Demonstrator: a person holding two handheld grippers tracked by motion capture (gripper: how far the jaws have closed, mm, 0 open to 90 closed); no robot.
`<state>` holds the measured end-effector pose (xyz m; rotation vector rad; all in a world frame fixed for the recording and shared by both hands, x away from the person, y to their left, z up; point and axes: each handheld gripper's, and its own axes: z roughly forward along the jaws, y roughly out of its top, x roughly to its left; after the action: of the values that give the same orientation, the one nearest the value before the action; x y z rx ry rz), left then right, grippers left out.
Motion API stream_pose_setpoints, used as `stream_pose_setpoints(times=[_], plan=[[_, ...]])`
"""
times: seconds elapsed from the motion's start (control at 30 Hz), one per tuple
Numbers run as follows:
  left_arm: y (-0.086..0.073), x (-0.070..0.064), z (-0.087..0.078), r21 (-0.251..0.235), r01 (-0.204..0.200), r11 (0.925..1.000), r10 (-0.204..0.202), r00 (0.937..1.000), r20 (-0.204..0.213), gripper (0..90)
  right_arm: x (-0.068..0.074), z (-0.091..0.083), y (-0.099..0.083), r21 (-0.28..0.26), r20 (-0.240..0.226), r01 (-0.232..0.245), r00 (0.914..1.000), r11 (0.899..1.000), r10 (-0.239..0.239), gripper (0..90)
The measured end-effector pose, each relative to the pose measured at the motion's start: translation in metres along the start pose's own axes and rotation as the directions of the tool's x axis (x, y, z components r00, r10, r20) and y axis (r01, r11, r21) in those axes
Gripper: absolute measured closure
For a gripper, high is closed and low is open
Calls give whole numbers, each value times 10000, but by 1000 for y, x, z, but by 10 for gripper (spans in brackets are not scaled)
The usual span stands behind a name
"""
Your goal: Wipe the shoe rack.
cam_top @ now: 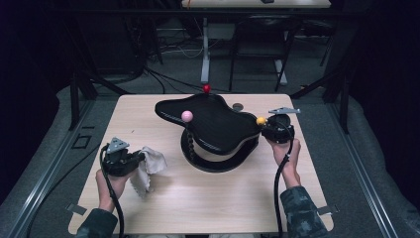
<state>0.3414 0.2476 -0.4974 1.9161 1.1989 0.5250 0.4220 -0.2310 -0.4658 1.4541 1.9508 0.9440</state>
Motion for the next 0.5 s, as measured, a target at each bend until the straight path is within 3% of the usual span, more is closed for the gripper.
stream_pose_setpoints(times=[0.4, 0.5], plan=[[0, 0, 2, 84, -26, 10000, 25, 10000, 84, 807, -1, 11, 10, 61, 98, 273, 9996, 9996, -274, 708], [0, -1, 2, 74, -18, 10000, 17, 9999, 116, 806, -2, 10, 9, 96, 268, 263, 9993, 9996, -265, 663]])
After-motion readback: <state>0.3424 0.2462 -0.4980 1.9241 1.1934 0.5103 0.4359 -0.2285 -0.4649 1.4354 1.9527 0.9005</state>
